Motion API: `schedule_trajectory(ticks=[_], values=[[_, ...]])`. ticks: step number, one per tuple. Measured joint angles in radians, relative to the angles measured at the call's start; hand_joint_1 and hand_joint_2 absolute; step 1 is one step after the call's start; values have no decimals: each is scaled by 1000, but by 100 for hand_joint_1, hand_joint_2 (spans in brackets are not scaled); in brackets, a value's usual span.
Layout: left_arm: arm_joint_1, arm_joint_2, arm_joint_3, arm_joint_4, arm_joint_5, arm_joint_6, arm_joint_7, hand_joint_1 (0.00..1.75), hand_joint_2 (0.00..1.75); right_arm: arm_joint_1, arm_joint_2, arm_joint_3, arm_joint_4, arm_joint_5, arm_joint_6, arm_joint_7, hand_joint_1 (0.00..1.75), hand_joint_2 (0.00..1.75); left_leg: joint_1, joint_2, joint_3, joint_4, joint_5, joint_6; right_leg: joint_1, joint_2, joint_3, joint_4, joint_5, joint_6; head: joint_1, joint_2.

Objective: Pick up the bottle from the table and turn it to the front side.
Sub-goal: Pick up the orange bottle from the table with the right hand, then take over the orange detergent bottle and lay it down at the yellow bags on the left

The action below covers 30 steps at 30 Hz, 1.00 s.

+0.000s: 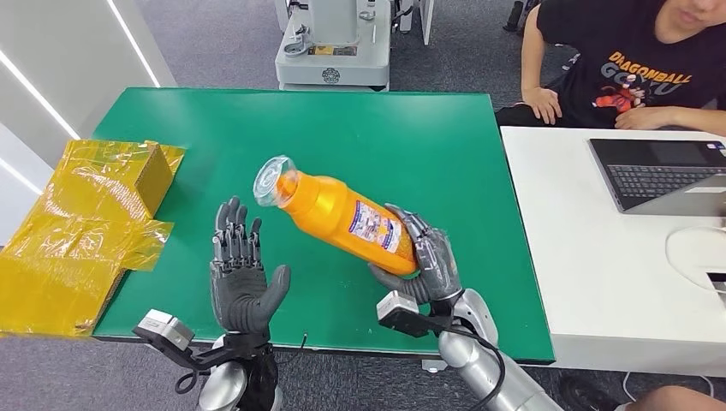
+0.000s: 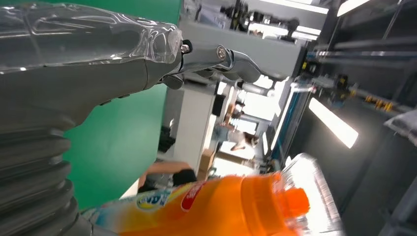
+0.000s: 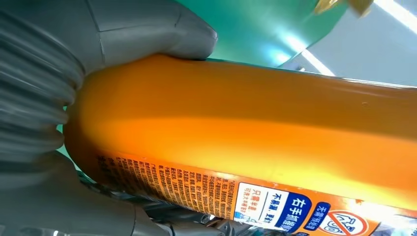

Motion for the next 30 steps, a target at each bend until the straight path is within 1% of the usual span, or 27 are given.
schedule_trajectory(ticks=[4,5,9,11,14,18,24,25,28,29,30], values=[[-4,2,-5,4,2,-3,3,0,175,1,0,3,-4,2,6,-2,175,175,0,0,0,0,0,0,0,0,0,0,0,0,0,0],[-10,5,-11,9,3,-6,4,0,175,4,1,9,-9,2,22,-1,175,175,0,0,0,0,0,0,0,0,0,0,0,0,0,0],[-57,25,-48,55,29,-31,3,0,175,8,8,76,-1,-36,334,43,175,175,0,0,-1,0,0,0,0,0,0,0,0,0,0,0],[-59,30,-49,63,37,-34,0,0,175,-2,13,88,23,-39,375,41,175,175,0,0,-1,0,0,0,0,0,0,0,0,0,0,0],[-59,37,-49,75,41,-35,0,0,175,-19,19,101,59,-38,417,36,175,175,0,0,-1,0,0,0,0,0,0,0,0,0,0,0],[-59,44,-49,89,45,-36,-2,0,175,-35,27,110,94,-36,446,30,175,175,0,0,-1,0,0,0,0,0,0,0,0,0,0,0],[-63,47,-46,108,45,-47,-2,0,175,-60,36,114,133,-28,454,16,175,175,0,0,-1,0,0,0,0,0,0,0,0,0,0,0],[-65,47,-46,112,44,-49,-2,40,175,-63,38,114,137,-25,453,14,175,175,0,0,-1,0,0,0,0,0,0,0,0,0,0,0],[-71,47,-46,123,43,-54,-2,171,175,-72,44,114,147,-21,451,12,175,175,0,0,-1,0,0,0,0,0,0,0,0,0,0,0],[-73,47,-46,127,43,-55,-3,175,175,-75,46,114,150,-20,450,12,175,175,0,0,-1,0,0,0,0,0,0,0,0,0,0,0],[-76,47,-46,131,43,-57,-4,175,175,-77,48,114,154,-20,449,12,175,175,0,0,-1,0,0,0,0,0,0,0,0,0,0,0]])
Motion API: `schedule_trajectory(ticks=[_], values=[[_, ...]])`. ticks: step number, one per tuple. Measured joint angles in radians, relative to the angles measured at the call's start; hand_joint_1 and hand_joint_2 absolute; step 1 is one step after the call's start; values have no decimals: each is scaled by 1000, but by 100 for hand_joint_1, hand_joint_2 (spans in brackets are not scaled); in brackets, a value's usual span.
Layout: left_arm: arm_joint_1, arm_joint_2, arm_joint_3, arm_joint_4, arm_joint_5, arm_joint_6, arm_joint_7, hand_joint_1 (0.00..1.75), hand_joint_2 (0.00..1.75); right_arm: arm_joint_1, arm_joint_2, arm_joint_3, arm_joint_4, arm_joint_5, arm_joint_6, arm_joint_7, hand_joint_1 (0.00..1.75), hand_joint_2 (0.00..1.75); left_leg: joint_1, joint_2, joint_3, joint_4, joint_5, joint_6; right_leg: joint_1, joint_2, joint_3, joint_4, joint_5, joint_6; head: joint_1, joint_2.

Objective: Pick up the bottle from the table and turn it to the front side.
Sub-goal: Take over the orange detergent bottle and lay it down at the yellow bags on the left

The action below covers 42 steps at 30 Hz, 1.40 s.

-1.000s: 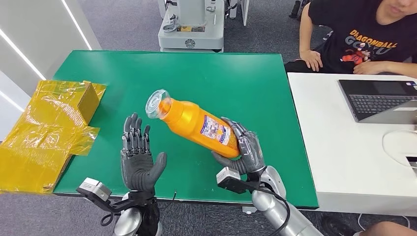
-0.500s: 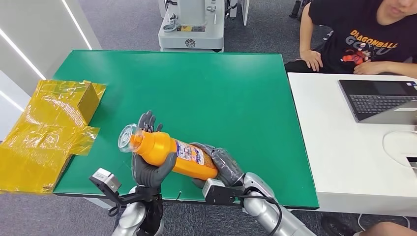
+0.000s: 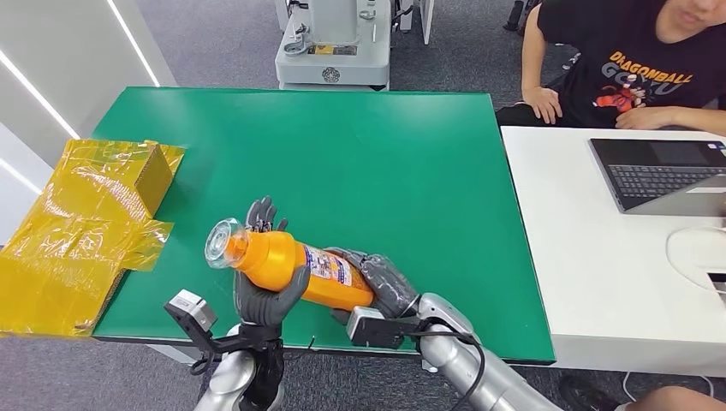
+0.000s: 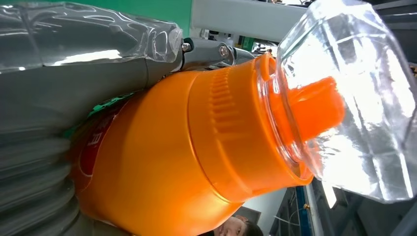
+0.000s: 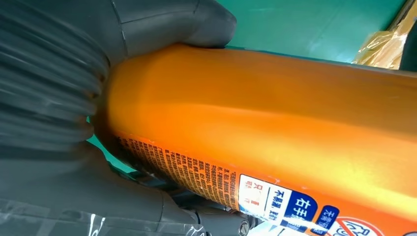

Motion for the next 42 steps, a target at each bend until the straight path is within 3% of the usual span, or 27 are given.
schedule_trajectory(ticks=[12,14,15,18,19,30,39,42], values=[[-24,-1,1,30,-2,-14,-13,175,175,-6,8,0,22,11,-13,-1,174,175,0,0,0,0,0,0,0,0,0,0,0,0,0,0],[-28,-1,2,32,-3,-14,-14,175,175,-6,9,0,22,12,-13,-1,165,175,0,0,0,0,0,0,0,0,0,0,0,0,0,0],[-29,-2,3,33,-3,-14,-14,175,175,-6,11,0,23,13,-12,-1,139,175,0,0,0,0,0,0,0,0,0,0,0,0,0,0],[-29,-4,6,34,-5,-14,-14,175,175,-6,14,0,27,16,-11,-2,17,175,0,0,0,0,0,0,0,0,0,0,0,0,0,0],[-29,-4,7,34,-6,-14,-15,175,175,-6,14,0,28,17,-13,-3,0,175,0,0,0,0,0,0,0,0,0,0,0,0,0,0],[-28,-6,14,34,-33,0,-34,175,175,10,19,-2,16,-24,-105,-19,0,175,0,0,0,0,0,0,0,0,0,0,0,0,0,0],[-25,11,63,25,-104,82,-47,175,175,135,16,-41,-256,-149,-269,-19,0,175,0,0,0,0,0,0,0,0,-1,0,0,0,0,0],[-28,25,78,4,-118,90,-38,175,175,191,15,-53,-348,-222,-263,-19,0,175,0,1,0,-1,0,0,0,1,-1,0,0,-1,0,0]])
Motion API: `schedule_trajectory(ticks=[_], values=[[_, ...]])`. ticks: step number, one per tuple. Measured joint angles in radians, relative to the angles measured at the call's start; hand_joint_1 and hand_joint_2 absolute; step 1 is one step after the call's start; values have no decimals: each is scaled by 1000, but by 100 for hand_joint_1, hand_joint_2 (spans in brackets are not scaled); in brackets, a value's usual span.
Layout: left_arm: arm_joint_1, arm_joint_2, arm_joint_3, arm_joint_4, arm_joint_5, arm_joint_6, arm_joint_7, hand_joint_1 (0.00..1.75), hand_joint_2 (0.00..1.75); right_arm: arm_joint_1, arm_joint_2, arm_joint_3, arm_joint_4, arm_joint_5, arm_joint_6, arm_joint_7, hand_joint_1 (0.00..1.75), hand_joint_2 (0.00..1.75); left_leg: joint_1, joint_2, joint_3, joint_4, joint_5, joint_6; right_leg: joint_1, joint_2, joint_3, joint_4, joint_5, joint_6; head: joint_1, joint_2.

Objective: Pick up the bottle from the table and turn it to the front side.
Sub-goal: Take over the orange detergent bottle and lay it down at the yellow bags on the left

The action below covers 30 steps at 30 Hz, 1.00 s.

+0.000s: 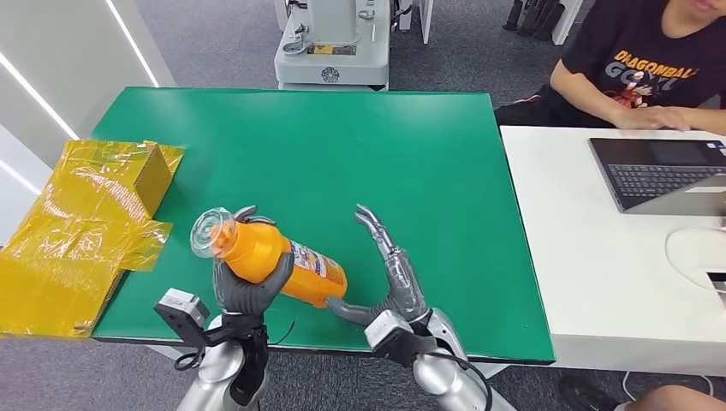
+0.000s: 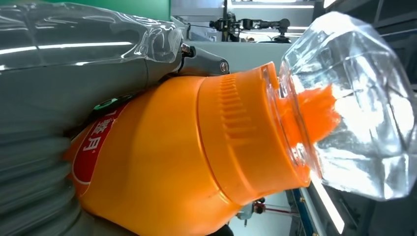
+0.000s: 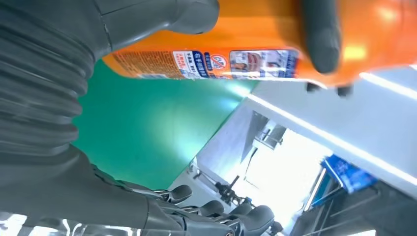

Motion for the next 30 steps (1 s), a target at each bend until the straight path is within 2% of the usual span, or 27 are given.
schedule_trajectory(ticks=[3,7,9,16,19,22,25,27,30], values=[[-4,23,17,-30,-32,17,16,175,175,59,-1,-4,-80,-59,23,1,0,175,0,0,0,0,0,0,0,0,0,0,0,0,0,0],[-7,59,41,-71,-103,53,35,175,175,124,-3,-4,-157,-50,0,4,0,175,0,0,0,0,0,0,0,0,0,0,0,0,0,0],[-8,91,57,-95,-163,67,44,175,175,164,-3,-4,-191,-48,-8,7,0,175,0,0,0,0,0,0,0,0,0,0,0,0,0,0],[-62,269,113,-123,-464,46,96,175,175,242,-3,-9,-263,-73,23,8,0,175,1,1,0,-1,1,-2,1,0,0,1,-1,-2,0,0],[-91,342,118,-122,-658,21,172,175,175,251,-3,-15,-284,-70,48,16,0,175,1,1,0,-1,1,-2,1,0,0,2,-1,-2,0,0],[-134,468,105,-113,-946,-69,267,175,175,263,-3,-31,-314,-61,86,31,0,175,1,3,1,-1,2,-3,1,3,-2,2,0,-3,0,0],[-197,601,69,-80,-1128,-184,287,175,175,281,-2,-54,-343,-47,115,38,0,175,2,3,1,-1,2,-3,1,3,-3,3,0,-4,0,0],[-245,654,37,-45,-1162,-244,275,175,175,293,-1,-66,-358,-38,126,37,0,175,2,3,0,-1,2,-3,1,3,-3,3,-1,-4,0,0],[-319,697,-24,27,-1183,-312,259,175,175,310,2,-80,-375,-27,134,36,0,175,2,3,0,-1,2,-4,1,3,-3,3,-1,-4,0,0]])
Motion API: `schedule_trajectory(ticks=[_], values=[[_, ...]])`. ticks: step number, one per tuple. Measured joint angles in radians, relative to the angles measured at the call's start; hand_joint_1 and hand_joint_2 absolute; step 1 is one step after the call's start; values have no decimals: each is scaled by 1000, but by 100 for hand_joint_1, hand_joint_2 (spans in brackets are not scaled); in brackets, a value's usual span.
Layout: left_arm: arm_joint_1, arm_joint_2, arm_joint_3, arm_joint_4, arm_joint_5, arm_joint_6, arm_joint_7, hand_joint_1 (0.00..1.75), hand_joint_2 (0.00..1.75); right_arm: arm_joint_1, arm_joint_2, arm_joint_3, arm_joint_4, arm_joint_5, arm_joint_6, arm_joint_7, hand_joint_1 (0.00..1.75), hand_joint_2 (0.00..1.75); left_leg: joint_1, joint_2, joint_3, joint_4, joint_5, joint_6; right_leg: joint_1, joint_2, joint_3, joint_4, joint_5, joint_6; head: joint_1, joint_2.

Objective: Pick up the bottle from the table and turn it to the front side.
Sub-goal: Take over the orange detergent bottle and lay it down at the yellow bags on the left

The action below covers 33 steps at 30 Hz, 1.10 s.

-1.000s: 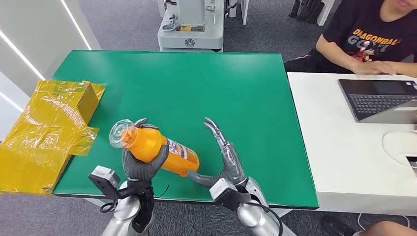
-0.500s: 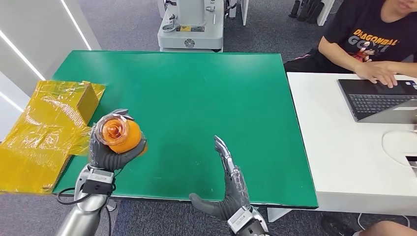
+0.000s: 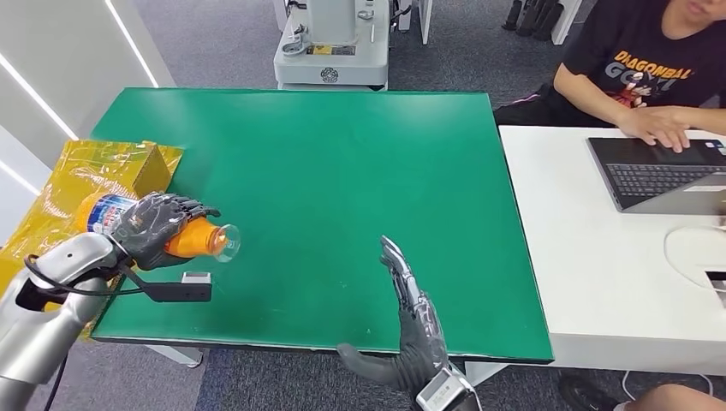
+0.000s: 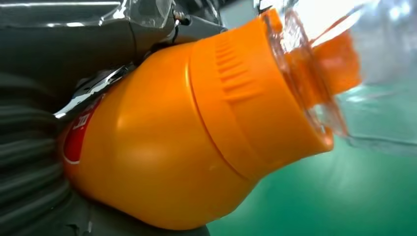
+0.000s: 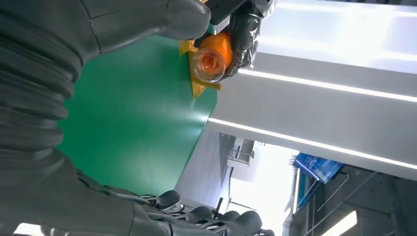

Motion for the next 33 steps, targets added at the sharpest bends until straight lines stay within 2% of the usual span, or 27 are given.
schedule_trajectory(ticks=[5,8,12,17,23,30,31,33], values=[[-166,4,-147,218,-47,-20,-23,175,175,14,9,-8,-19,13,14,-2,0,175,0,0,0,0,0,-1,0,0,1,0,0,0,0,0],[-254,-19,-233,380,-56,6,-28,175,175,20,17,-11,-24,17,19,-2,0,175,0,0,0,0,0,-1,0,1,1,0,0,0,0,0],[-318,-59,-309,555,-77,63,-4,175,175,29,23,-14,-31,21,16,0,0,175,0,1,0,1,0,-1,0,1,0,0,0,0,0,0],[-347,-106,-348,713,-87,162,34,175,175,38,23,-21,-41,28,1,3,0,175,0,0,0,0,-1,-1,0,1,0,0,0,0,0,0],[-354,-150,-354,837,-68,173,70,175,175,50,24,-25,-59,37,-15,21,0,175,0,0,0,0,-1,-1,0,1,0,0,0,0,0,0],[-351,-159,-354,908,-69,198,110,172,175,62,24,-29,-73,44,-9,38,0,175,0,0,0,0,-1,-1,0,1,1,0,0,0,0,0],[-349,-157,-354,913,-69,206,110,135,175,62,24,-29,-73,45,-5,39,0,175,0,0,0,0,-1,-1,0,1,1,0,0,0,0,0],[-344,-153,-354,918,-68,222,110,48,175,62,24,-30,-73,45,3,39,0,175,0,0,0,0,-1,-1,0,1,1,0,0,0,0,0]])
